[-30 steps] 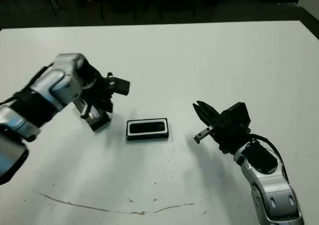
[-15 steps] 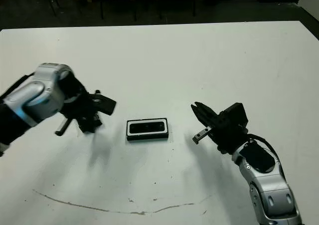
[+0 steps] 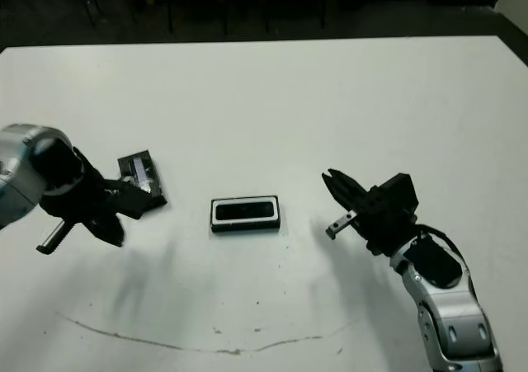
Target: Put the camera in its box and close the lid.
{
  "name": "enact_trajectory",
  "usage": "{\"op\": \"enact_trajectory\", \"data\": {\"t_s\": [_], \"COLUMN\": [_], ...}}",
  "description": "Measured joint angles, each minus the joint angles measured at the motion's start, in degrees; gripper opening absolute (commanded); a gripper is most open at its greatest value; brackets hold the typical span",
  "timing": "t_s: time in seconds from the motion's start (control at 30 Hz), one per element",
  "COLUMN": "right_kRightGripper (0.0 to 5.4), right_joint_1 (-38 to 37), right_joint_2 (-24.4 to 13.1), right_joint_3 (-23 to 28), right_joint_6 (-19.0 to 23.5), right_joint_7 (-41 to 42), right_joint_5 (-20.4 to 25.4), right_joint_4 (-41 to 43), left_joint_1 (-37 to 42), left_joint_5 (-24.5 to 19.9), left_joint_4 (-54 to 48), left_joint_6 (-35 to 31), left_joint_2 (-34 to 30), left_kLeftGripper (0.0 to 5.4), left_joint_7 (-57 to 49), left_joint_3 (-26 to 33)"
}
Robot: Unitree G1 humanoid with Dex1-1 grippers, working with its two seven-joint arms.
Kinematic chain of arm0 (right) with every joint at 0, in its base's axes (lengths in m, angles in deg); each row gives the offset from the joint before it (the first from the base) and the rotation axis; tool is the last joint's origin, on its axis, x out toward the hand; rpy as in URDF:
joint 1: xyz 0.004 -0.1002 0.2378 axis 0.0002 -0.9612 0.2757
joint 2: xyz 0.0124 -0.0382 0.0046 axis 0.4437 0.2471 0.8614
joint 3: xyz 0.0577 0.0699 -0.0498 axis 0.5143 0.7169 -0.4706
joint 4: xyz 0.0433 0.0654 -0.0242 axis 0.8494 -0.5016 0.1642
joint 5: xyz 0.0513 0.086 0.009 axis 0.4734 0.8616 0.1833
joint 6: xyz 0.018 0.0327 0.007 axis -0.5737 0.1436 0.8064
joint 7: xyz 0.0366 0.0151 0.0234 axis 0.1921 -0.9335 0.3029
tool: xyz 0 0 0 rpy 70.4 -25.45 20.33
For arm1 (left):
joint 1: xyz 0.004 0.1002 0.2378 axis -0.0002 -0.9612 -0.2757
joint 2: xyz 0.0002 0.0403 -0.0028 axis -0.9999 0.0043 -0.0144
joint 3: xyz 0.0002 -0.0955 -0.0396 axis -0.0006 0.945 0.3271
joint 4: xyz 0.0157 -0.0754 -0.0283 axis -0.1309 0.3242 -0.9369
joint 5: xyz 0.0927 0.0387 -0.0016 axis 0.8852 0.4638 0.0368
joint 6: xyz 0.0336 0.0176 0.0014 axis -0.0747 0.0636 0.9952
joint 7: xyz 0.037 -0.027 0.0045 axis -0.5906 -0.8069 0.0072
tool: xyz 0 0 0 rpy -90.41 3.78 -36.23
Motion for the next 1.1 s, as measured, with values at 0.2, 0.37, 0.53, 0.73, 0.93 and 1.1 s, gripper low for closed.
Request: {"op": "enact_trajectory", "data": {"t_s": [0.2, 0.37, 0.53, 0.73, 0.93, 1.1], "right_kRightGripper": [0.01, 0.01, 0.01, 0.01, 0.01, 0.01], "right_joint_1": [0.5, 0.8, 1.3, 2.6, 2.8, 2.9], "right_joint_2": [0.0, 0.3, 0.4, 0.6, 1.3, 2.1], "right_joint_3": [-0.9, -1.0, -1.1, -2.2, -2.4, -3.0], "right_joint_6": [0.0, -0.9, -1.5, -2.9, -3.4, -3.5], "right_joint_7": [0.0, 0.0, 0.0, -0.1, -0.2, -0.5], "right_joint_5": [-0.1, 0.0, -0.1, -0.6, -0.8, -1.4], "right_joint_4": [-0.1, -1.9, -2.5, -5.1, -6.5, -6.5], "left_joint_1": [-2.2, -13.5, -29.7, -41.8, -43.7, -43.8], "left_joint_5": [-14.1, -22.7, -20.7, -11.1, -10.0, -10.9], "left_joint_4": [-4.8, -9.8, -19.7, -24.2, -22.3, -21.9], "left_joint_6": [-4.6, -12.6, -14.2, -12.6, -12.5, -17.1], "left_joint_2": [0.3, 4.1, 18.6, 30.9, 36.3, 43.0], "left_kLeftGripper": [0.0, 0.0, 0.0, 0.0, 0.0, 0.0], "left_joint_7": [-1.7, -20.0, -45.5, -68.7, -75.7, -82.2], "left_joint_3": [10.6, 34.0, 46.9, 44.8, 42.9, 43.3]}}
